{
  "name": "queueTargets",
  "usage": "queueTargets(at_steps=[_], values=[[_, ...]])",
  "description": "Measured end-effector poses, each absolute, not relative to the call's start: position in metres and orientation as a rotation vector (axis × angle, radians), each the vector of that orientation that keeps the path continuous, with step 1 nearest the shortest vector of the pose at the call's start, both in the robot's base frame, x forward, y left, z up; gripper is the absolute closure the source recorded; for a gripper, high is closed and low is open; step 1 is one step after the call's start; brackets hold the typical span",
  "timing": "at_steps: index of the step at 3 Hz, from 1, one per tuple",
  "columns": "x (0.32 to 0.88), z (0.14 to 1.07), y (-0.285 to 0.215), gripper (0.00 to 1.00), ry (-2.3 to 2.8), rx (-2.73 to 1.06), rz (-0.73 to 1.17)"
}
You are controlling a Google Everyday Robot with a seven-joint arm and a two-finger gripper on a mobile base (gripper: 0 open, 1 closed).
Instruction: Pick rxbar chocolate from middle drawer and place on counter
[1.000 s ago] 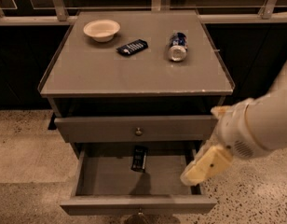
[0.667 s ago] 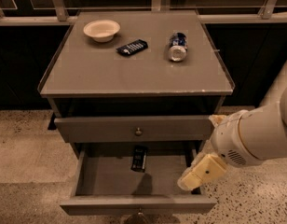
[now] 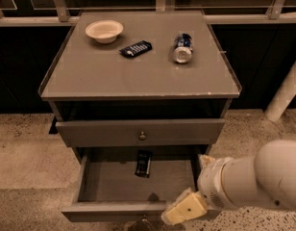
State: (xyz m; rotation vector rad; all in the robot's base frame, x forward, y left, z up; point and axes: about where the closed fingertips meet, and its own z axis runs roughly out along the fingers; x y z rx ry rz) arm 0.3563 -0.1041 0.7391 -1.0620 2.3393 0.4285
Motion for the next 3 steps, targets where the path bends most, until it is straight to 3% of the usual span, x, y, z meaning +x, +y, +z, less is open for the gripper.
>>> queueTargets(at_steps=[2,3], values=[[0.375,0.626,-0.071,0.00,2.400,-0.976,0.448],[0.399,0.633,-0.058,0.00,2.342,-0.968,0.408]])
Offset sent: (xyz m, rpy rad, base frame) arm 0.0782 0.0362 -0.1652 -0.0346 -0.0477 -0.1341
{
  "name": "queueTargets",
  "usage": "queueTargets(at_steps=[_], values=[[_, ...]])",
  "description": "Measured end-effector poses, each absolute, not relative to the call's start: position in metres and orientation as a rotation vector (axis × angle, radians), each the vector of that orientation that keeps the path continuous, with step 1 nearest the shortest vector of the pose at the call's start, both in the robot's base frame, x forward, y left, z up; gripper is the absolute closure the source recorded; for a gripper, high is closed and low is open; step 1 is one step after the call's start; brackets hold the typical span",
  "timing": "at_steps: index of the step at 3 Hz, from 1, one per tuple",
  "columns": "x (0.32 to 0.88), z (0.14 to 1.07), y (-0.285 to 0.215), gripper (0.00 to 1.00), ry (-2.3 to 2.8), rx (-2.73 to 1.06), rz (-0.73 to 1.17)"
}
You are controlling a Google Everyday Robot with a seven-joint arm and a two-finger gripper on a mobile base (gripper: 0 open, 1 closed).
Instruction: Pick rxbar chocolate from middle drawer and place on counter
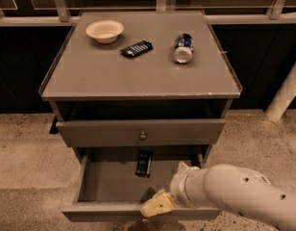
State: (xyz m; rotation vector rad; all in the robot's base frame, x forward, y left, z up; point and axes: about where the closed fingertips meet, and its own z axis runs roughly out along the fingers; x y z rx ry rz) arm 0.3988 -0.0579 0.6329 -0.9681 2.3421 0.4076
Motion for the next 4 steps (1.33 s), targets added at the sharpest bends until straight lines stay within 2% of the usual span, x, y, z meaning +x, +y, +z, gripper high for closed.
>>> queueTargets(at_steps=[2,3,4], values=[[0.401,0.600,-0.065,0.00,2.320,-0.934,0.357],[0.437,0.587,-0.073,0.00,2.239,-0.863,0.302],[0.450,0.595,-0.075,0.00,2.197,-0.824,0.271]])
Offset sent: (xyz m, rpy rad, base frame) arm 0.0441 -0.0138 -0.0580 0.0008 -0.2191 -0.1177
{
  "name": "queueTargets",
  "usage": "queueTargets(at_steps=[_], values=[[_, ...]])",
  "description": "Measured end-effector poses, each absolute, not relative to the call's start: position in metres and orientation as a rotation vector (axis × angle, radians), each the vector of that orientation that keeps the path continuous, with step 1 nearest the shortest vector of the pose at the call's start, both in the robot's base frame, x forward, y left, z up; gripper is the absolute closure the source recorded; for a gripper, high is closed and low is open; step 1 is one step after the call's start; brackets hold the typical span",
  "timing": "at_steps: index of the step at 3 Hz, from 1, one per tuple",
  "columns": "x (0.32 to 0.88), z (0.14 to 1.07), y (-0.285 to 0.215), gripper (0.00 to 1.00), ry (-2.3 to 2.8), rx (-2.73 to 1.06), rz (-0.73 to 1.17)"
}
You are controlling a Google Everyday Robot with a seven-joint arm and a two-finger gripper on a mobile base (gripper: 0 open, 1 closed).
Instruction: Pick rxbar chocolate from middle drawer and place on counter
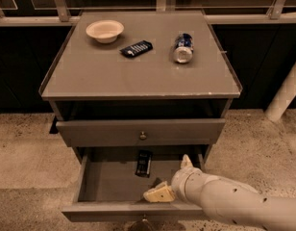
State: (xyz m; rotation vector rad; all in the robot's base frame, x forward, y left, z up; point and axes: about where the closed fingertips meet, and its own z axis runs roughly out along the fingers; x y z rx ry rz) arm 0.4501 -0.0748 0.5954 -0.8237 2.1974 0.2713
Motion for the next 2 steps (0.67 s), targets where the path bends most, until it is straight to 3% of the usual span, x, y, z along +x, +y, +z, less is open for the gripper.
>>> queueTargets(at_steps=[2], values=[[0.467,0.575,-0.073,0.00,2.190,-0.831,0.289]])
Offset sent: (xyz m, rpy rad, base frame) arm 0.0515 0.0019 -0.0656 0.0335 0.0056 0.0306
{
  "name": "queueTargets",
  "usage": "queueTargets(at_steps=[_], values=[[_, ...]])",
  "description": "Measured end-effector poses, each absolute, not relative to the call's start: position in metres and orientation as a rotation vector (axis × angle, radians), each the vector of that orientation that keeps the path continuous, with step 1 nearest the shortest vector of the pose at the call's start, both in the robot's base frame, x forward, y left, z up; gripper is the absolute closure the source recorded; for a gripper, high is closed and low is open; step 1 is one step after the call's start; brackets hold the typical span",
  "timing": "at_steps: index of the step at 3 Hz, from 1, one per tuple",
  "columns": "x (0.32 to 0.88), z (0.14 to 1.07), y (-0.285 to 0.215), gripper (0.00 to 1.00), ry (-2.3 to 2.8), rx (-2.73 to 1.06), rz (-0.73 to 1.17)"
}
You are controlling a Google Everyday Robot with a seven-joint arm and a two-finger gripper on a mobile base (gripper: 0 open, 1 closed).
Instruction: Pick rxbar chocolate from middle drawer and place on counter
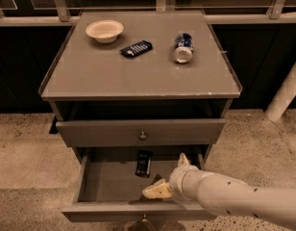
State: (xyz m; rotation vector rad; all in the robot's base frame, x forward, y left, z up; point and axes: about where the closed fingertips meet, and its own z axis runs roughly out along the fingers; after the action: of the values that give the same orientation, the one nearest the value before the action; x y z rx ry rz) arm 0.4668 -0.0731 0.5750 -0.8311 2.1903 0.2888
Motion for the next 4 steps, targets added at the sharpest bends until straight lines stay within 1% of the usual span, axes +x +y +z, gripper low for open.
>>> queueTargets(at_steps=[1,2,3,4], values=[[0.497,0.550,-0.069,0.00,2.156,-0.839,0.305],[0.546,0.510,-0.054,0.00,2.106,-0.804,0.347],[0.546,0.510,-0.053,0.00,2.105,-0.802,0.352],[0.552,0.492,-0.033,0.00,2.101,-0.800,0.395]])
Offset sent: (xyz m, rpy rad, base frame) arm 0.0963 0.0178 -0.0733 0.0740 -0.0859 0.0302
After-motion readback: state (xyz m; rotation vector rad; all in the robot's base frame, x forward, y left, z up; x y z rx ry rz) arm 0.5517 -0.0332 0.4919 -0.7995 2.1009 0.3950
